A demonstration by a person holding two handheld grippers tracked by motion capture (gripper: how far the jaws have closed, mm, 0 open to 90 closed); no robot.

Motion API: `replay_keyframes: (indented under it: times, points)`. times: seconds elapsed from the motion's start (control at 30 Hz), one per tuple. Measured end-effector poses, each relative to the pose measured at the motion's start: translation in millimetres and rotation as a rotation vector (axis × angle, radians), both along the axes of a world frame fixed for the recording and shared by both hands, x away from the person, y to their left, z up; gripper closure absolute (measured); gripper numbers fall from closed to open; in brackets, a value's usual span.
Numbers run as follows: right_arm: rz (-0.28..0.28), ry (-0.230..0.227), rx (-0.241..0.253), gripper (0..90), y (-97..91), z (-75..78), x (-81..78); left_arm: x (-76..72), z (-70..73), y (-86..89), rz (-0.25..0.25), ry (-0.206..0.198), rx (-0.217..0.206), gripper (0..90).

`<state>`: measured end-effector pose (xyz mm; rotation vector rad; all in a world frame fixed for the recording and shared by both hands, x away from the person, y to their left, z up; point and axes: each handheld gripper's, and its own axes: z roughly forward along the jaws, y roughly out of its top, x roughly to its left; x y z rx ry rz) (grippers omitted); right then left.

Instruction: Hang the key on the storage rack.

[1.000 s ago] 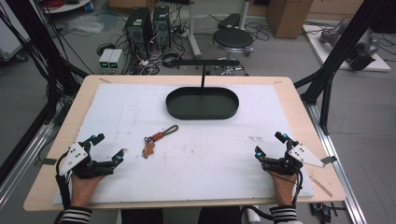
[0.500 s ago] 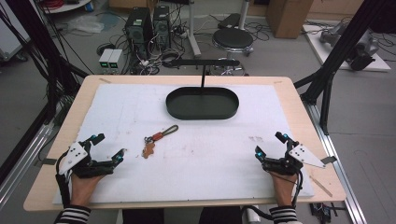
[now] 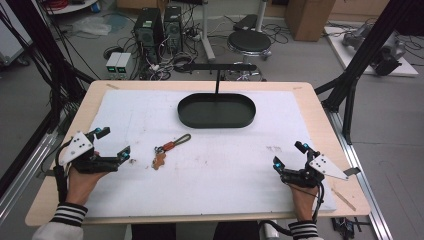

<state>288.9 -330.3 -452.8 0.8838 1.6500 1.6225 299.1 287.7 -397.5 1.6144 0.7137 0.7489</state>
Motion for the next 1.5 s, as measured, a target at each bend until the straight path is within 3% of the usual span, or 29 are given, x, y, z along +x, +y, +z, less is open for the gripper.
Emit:
replay_keyframes:
  times: [0.1,0.13,0.17,0.2,0.33,0.53,0.6,0.97,1.03,1.23,1.37,1.5]
  points:
    - [0.002,0.011,0.005,0.6,0.5,-0.1,-0.9,7.2,13.4,-0.9,-0.01,0.021,0.049,4.0]
    - [0.002,0.01,0.005,0.6,0.5,-0.1,-0.9,12.3,20.5,-2.8,-0.031,0.047,0.063,4.0]
    - [0.002,0.01,0.005,0.6,0.5,-0.1,-0.9,12.3,20.5,-2.8,-0.031,0.047,0.063,4.0]
    - [0.002,0.01,0.005,0.6,0.5,-0.1,-0.9,17.8,27.0,-5.4,-0.047,0.079,0.075,4.0]
    - [0.001,0.008,0.007,0.6,0.2,-0.2,-0.9,29.4,38.9,-12.7,-0.064,0.127,0.116,4.0]
    - [0.001,0.007,0.009,0.6,0.1,-0.1,-0.6,42.8,53.4,-25.6,-0.105,0.163,0.162,4.0]
    - [0.0,0.011,0.009,0.6,-0.1,-0.1,-0.8,49.4,58.0,-34.6,-0.124,0.182,0.237,4.0]
    - [-0.001,0.012,0.011,0.6,0.0,-0.1,-0.8,75.9,53.4,-70.1,-0.21,0.298,0.384,4.0]
    - [-0.001,0.013,0.011,0.6,-0.1,-0.1,-0.9,81.7,52.5,-82.1,-0.232,0.33,0.446,4.0]
    - [0.0,0.015,0.014,0.6,-0.3,-0.1,-0.9,90.8,49.5,-98.1,-0.254,0.382,0.488,4.0]
    - [-0.001,0.01,0.013,0.6,-0.6,-0.1,-0.5,100.7,44.7,-112.8,-0.266,0.423,0.56,4.0]
    - [-0.001,0.012,0.013,0.6,-0.6,-0.1,-0.7,106.4,41.7,-121.8,-0.275,0.445,0.596,4.0]
